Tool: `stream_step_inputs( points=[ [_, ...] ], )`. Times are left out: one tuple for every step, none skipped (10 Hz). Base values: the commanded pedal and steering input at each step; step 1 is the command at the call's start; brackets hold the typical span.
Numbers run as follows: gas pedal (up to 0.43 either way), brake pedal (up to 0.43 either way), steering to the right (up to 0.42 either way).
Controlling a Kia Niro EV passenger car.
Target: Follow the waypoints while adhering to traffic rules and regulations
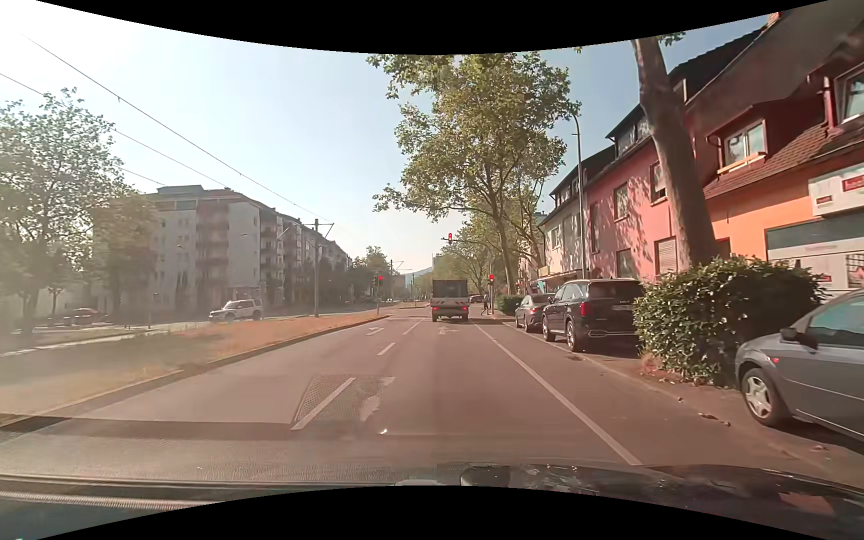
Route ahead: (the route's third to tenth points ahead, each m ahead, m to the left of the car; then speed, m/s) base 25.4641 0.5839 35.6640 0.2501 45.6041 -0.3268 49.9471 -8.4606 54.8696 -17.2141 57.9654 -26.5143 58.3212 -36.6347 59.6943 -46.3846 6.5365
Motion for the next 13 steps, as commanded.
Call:
stream_step_inputs(
  points=[
    [0.0, 0.049, 0.0],
    [0.0, 0.073, -0.004],
    [0.0, 0.104, -0.007],
    [0.0, 0.14, -0.007],
    [0.0, 0.152, -0.006],
    [0.0, 0.165, -0.006],
    [0.0, 0.159, -0.006],
    [0.0, 0.152, -0.005],
    [0.0, 0.134, -0.002],
    [0.0, 0.122, 0.0],
    [0.0, 0.122, -0.001],
    [0.0, 0.122, 0.0],
    [0.0, 0.122, 0.0]
  ],
)
